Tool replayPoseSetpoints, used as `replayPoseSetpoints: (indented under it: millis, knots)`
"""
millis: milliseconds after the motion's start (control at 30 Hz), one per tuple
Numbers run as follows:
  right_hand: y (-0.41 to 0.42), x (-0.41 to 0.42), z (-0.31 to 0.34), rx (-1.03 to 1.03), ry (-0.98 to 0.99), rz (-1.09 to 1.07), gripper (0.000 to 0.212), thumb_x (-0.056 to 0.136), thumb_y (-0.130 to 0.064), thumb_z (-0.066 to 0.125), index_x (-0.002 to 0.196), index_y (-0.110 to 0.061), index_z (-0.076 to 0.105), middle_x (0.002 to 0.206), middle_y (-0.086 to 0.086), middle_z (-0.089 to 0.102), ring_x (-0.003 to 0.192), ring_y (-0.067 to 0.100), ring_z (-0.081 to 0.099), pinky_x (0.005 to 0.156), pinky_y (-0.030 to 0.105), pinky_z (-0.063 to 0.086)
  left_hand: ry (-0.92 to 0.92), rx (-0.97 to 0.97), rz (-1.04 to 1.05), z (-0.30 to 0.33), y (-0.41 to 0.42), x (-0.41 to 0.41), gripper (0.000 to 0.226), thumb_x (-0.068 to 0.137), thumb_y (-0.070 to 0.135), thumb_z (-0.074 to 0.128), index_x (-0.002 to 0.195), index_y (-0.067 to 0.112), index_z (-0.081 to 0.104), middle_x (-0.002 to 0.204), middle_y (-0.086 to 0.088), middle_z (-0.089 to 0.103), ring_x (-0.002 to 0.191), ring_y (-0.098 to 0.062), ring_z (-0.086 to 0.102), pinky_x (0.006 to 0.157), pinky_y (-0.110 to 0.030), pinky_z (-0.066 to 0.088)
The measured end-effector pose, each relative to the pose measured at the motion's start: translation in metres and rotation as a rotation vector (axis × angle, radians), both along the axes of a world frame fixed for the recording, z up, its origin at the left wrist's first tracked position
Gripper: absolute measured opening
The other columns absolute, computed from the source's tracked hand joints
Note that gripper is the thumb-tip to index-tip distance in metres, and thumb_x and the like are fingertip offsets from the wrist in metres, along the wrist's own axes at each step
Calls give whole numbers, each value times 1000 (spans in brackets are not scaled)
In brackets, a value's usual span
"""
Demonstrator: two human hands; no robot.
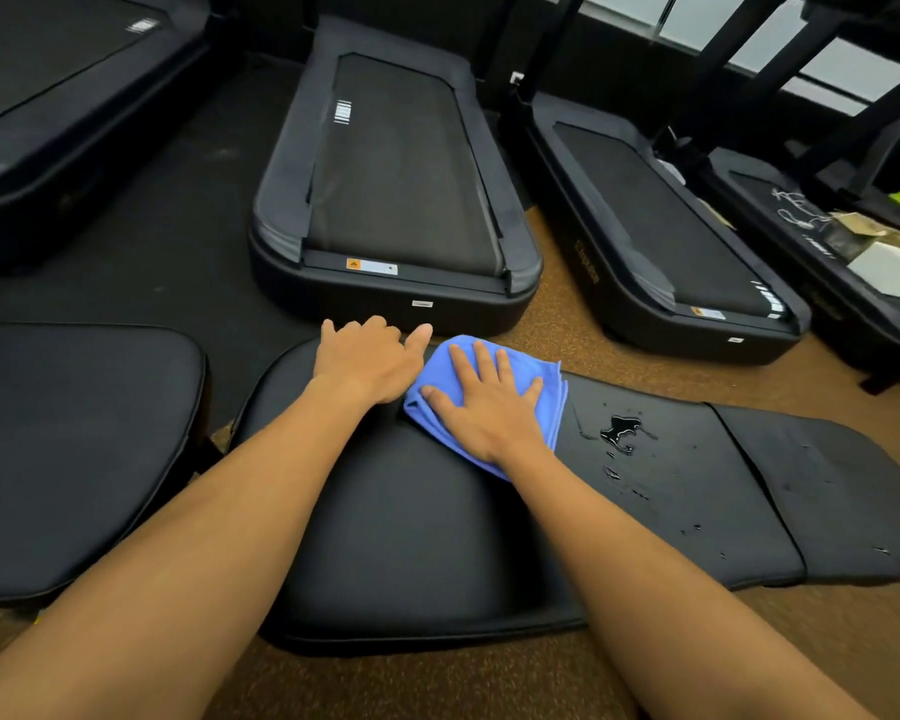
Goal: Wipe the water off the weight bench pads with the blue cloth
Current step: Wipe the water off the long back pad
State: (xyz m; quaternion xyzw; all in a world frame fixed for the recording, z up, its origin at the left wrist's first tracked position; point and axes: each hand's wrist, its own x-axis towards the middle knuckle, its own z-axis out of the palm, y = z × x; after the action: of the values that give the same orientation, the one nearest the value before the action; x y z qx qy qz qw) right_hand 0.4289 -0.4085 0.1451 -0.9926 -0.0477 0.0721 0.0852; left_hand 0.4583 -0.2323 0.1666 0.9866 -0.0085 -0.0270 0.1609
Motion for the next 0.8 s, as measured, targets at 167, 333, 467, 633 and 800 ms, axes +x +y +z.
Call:
replayPoseSetpoints:
  millis: [167,333,467,633,800]
  knots:
    - [-5,3,3,136,38,4,66,101,-63,25,160,-36,14,170,-7,-1,156,18,-9,117,64,-14,16,-100,-30,7,-20,-7,47,102,40,29,127,15,60,141,-7,52,133,-28,46,116,-55,19]
    - [-47,-1,26,753,-8,-86,40,107,-32,35,138,-19,58,146,-1,55,133,12,47,118,37,25,-182,-208,-273,9,-82,-23,40,103,21,42,139,10,54,154,-5,43,145,-25,31,114,-45,28]
    - [-110,-3,44,674,-92,-159,39,108,-32,38,113,-10,70,119,6,69,115,23,59,94,33,41,37,-99,-293,-4,-125,-20,59,105,45,33,157,18,28,168,-1,16,155,-22,8,123,-52,8]
    - [-171,10,45,476,45,-185,61,106,-56,29,147,-17,51,154,4,47,144,25,40,110,36,30,58,70,-255,-27,-143,-20,70,103,59,19,162,24,5,170,3,-4,156,-21,-7,123,-54,-4]
    - [-190,27,43,399,94,-167,69,103,-63,23,151,-19,45,158,6,42,147,26,36,116,38,27,45,96,-280,-29,-158,-18,68,104,56,15,162,24,4,170,4,-3,156,-22,-6,123,-53,-3]
